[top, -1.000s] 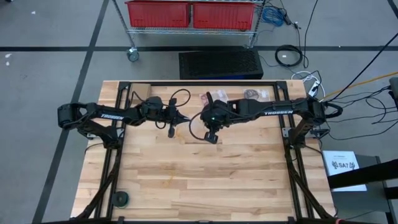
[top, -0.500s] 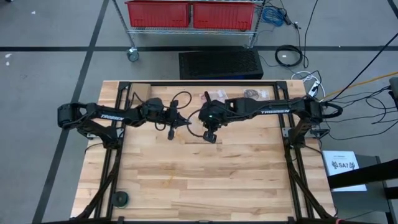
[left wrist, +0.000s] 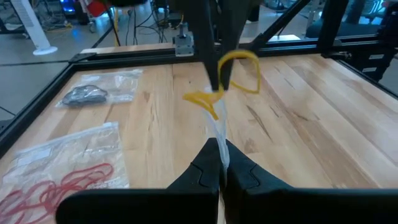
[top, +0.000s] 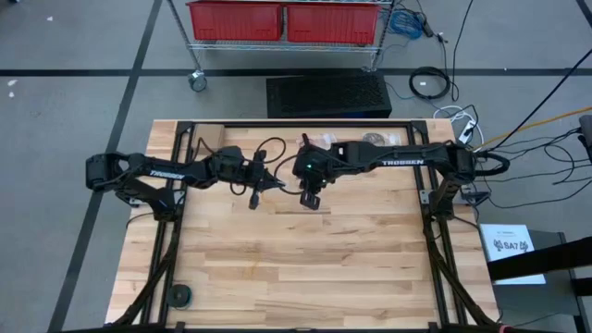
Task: Sort rubber bands
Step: Put the top right yellow rubber band into the top left transparent zip lock bag
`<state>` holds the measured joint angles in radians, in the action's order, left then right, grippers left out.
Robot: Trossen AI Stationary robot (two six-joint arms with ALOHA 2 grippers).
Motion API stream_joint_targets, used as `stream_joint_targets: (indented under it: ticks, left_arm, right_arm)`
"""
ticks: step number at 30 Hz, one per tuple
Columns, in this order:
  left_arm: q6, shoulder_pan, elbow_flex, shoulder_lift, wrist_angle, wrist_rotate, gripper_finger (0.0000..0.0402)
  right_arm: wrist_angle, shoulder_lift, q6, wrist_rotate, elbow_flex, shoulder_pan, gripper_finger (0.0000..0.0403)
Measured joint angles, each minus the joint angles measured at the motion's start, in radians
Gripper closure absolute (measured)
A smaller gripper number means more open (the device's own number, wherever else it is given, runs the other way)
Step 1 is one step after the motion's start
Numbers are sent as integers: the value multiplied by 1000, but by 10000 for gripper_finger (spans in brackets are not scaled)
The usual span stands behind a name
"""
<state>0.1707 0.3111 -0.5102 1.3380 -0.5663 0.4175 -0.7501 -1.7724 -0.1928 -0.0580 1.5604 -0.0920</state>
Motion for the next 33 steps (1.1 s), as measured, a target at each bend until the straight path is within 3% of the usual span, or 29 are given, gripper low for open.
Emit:
stream_joint_targets:
  ticks: [20, 26, 33]
  left_arm:
    - [1, -20, -3, 0, -1, 8, 401]
    - [11, -20, -3, 0, 1, 8, 401]
    - [11, -20, -3, 0, 0, 8, 401]
  right_arm:
    - [19, -49, -20, -26, 0, -32, 403]
    - [21, -24, -32, 51, 0, -43, 403]
    - [35, -46, -32, 3, 0, -33, 403]
